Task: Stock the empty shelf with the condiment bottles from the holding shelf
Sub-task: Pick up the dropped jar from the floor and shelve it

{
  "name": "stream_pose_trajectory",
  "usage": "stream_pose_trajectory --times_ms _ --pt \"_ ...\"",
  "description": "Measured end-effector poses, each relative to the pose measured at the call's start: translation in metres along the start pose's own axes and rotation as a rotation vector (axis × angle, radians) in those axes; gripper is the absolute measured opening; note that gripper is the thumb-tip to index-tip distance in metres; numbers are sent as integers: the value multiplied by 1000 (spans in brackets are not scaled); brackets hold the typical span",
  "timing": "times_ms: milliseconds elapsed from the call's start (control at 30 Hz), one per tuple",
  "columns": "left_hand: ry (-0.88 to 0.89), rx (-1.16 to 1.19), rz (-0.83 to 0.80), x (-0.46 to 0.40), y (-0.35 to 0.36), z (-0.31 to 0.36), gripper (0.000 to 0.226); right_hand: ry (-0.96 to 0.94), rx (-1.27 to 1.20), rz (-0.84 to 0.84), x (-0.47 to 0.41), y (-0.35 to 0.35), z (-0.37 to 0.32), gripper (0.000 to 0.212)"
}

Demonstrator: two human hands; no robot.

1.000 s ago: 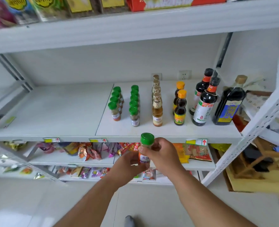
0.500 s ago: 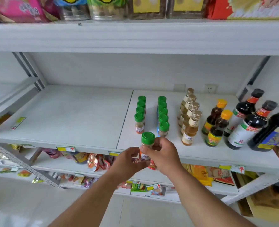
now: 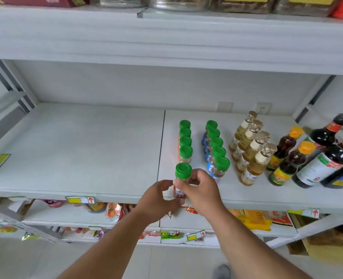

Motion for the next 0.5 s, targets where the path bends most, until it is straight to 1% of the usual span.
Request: stream_pose_trajectory --times_ms 100,233,400,500 --pt "13 -84 33 -13 -6 0 69 3 25 10 -10 2 5 29" --pt "32 -175 72 -27 -8 7 76 30 61 8 -22 1 16 33" --pt "14 -189 90 -39 -5 7 76 58 78 46 -32 -8 33 39" --pt "18 -203 86 -42 -1 7 72 56 70 48 -37 -10 37 37"
Point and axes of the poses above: each hand's wrist, its own x-axis away from the middle knuckle, its own y-axis out of the palm, z = x × y, the point moved 10 cm from there along -x, towards the middle knuckle, and after that the axes turned 7 degrees about -x, right-handed, at the moved point
